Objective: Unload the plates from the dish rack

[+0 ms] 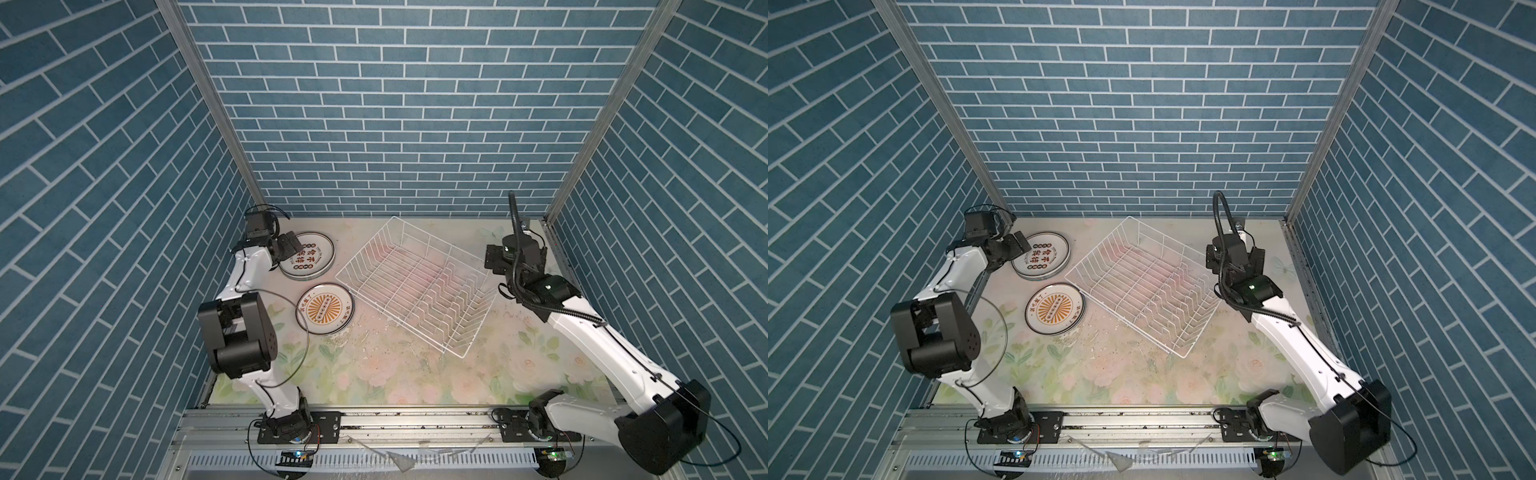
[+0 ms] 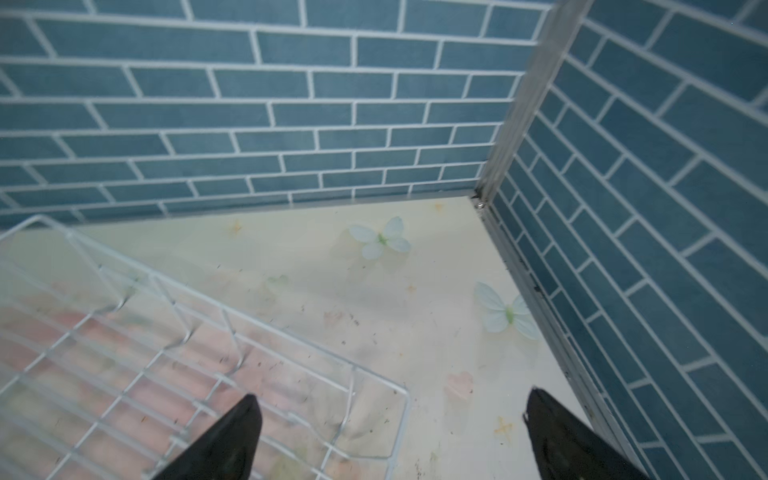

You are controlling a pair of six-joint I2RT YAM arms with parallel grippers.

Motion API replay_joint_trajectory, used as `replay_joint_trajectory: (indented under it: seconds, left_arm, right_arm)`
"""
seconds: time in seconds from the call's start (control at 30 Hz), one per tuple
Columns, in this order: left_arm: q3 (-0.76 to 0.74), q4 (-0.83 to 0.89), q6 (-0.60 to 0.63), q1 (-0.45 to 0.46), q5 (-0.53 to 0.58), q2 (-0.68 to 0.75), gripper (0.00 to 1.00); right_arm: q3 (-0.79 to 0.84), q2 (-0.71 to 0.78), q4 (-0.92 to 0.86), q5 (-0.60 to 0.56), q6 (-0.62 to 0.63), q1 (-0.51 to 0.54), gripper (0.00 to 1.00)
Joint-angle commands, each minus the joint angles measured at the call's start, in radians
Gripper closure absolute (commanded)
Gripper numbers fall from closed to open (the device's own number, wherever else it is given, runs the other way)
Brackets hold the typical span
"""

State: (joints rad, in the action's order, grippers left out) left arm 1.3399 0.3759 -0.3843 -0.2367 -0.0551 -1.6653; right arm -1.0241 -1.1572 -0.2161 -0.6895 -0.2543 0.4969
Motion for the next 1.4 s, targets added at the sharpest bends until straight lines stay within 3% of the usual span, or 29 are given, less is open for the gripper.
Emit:
replay_joint_trajectory:
  seconds: [0.0, 0.07, 0.17, 0.27, 0.4, 0.47, 0.57, 0.7, 0.87, 1.03, 1.17, 1.23, 1.37]
  left_arm:
    - [-0.187, -0.33, 0.003, 0.011, 0.081, 0.124, 0.01]
    - [-0.344, -0.55, 0.07, 0.044, 0.176, 0.213, 0.01]
    - [-0.531, -0.814, 0.311, 0.152, 0.276, 0.297, 0.01]
    - [-0.681, -0.997, 0.306, 0.163, 0.265, 0.307, 0.01]
    - [-0.746, -0.972, 0.286, 0.163, 0.237, 0.291, 0.01]
    - [-0.778, -0.96, 0.26, 0.165, 0.225, 0.305, 0.01]
    - [-0.829, -0.954, 0.269, 0.181, 0.24, 0.361, 0.01]
    - [-0.868, -0.868, 0.299, 0.201, 0.249, 0.448, 0.01]
    - [-0.996, -1.039, 0.362, 0.237, 0.236, 0.46, 0.01]
    - [-1.032, -1.168, 0.373, 0.241, 0.225, 0.37, 0.01]
    - [-1.101, -1.381, 0.397, 0.25, 0.211, 0.292, 0.01]
    - [-1.125, -1.447, 0.416, 0.254, 0.182, 0.271, 0.01]
    - [-1.13, -1.489, 0.416, 0.255, 0.18, 0.231, 0.01]
  right_arm:
    - [0.128, 0.041, 0.373, -0.212, 0.108, -0.014, 0.01]
    - [0.218, 0.037, 0.509, -0.196, 0.233, -0.02, 0.01]
    - [0.36, -0.005, 0.784, -0.282, 0.353, -0.03, 0.01]
    - [0.454, -0.013, 0.859, -0.177, 0.444, -0.049, 0.01]
    - [0.497, 0.017, 0.738, -0.035, 0.406, -0.079, 0.01]
    - [0.541, 0.014, 0.79, -0.056, 0.405, -0.095, 0.01]
    - [0.628, 0.02, 0.892, 0.023, 0.413, -0.13, 0.01]
    - [0.677, 0.017, 0.877, 0.09, 0.359, -0.177, 0.01]
    - [0.746, -0.06, 1.078, 0.14, 0.339, -0.223, 0.01]
    - [0.778, -0.188, 1.239, 0.188, 0.366, -0.26, 0.01]
    - [0.799, -0.34, 1.428, 0.237, 0.384, -0.285, 0.01]
    - [0.785, -0.349, 1.404, 0.232, 0.377, -0.29, 0.01]
    - [0.804, -0.311, 1.364, 0.398, 0.278, -0.401, 0.01]
